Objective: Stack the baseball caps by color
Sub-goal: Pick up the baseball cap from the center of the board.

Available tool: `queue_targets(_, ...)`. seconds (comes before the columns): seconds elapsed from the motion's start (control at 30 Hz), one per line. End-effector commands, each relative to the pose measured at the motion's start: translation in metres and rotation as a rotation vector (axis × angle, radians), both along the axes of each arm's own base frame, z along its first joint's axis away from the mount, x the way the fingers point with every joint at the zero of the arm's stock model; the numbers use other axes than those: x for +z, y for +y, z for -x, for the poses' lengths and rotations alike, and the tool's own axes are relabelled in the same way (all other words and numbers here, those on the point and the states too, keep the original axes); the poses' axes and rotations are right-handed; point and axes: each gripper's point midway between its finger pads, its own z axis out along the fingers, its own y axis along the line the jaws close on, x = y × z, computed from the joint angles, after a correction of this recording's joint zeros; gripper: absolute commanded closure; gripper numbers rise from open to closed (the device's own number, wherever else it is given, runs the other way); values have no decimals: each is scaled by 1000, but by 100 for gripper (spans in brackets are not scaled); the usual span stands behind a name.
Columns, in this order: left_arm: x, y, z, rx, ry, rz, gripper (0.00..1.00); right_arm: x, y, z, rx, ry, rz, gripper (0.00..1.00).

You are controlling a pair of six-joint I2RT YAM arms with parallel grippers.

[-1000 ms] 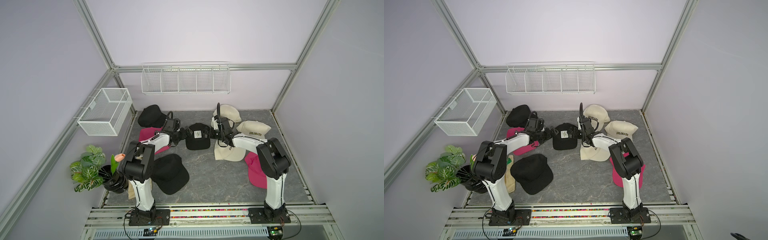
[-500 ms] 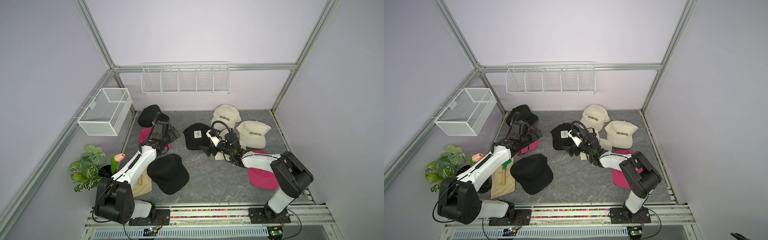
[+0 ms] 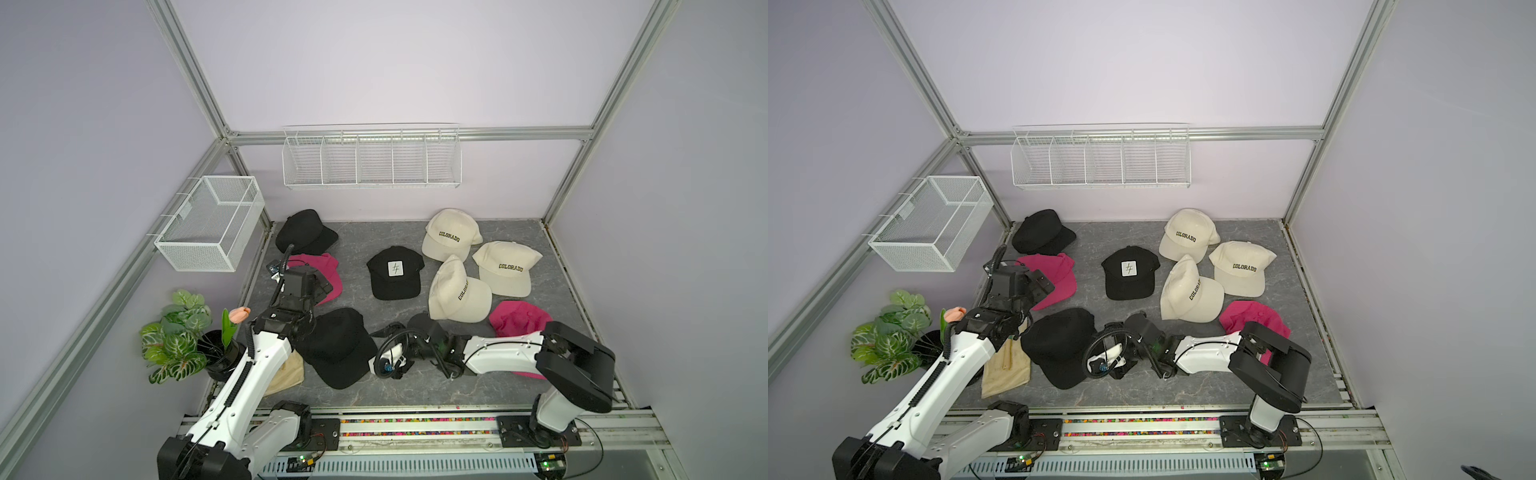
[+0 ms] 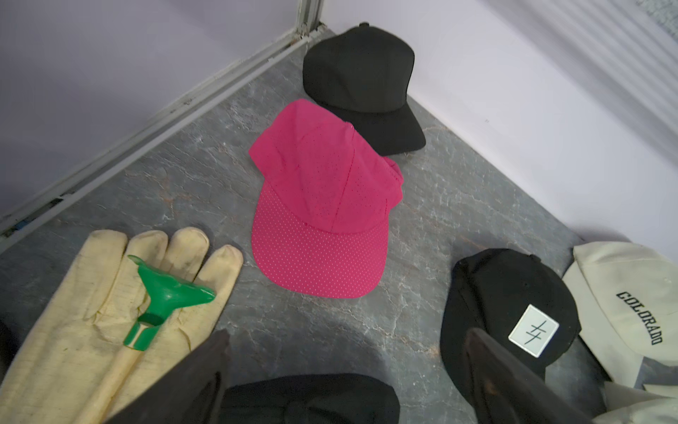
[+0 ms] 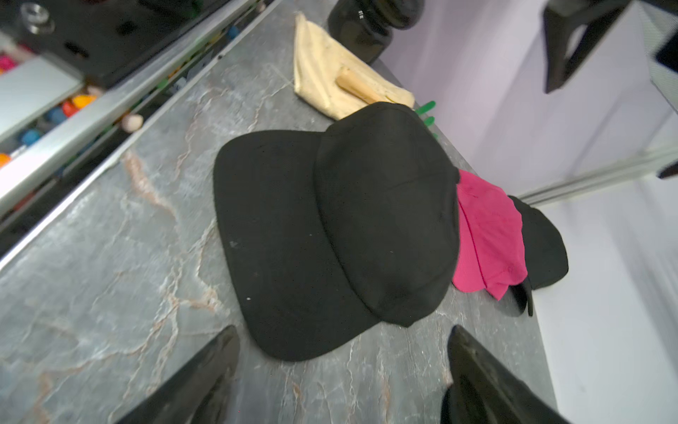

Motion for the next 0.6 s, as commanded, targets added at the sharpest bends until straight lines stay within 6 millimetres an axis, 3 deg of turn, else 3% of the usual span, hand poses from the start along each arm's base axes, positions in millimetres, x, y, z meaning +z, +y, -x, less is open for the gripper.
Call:
queue_targets(0.0,0,12,3,41,-11,-41,0,-33,-1,9,76,-208,120,11)
queue_targets(0.23,-4,6,5,37,9,12,0,-56,10,11,71,-324,153,14)
queue_targets(0.33,-3,2,5,21,-10,41,0,-61,14,8,63,-330,154,29)
queue_targets(0.5,-7,-6,4,3,-16,92,0,-72,23,-2,48,-399,154,36)
queue_targets(0.57,-10,-7,3,0,-13,103,0,-70,29,-7,28,-428,116,46)
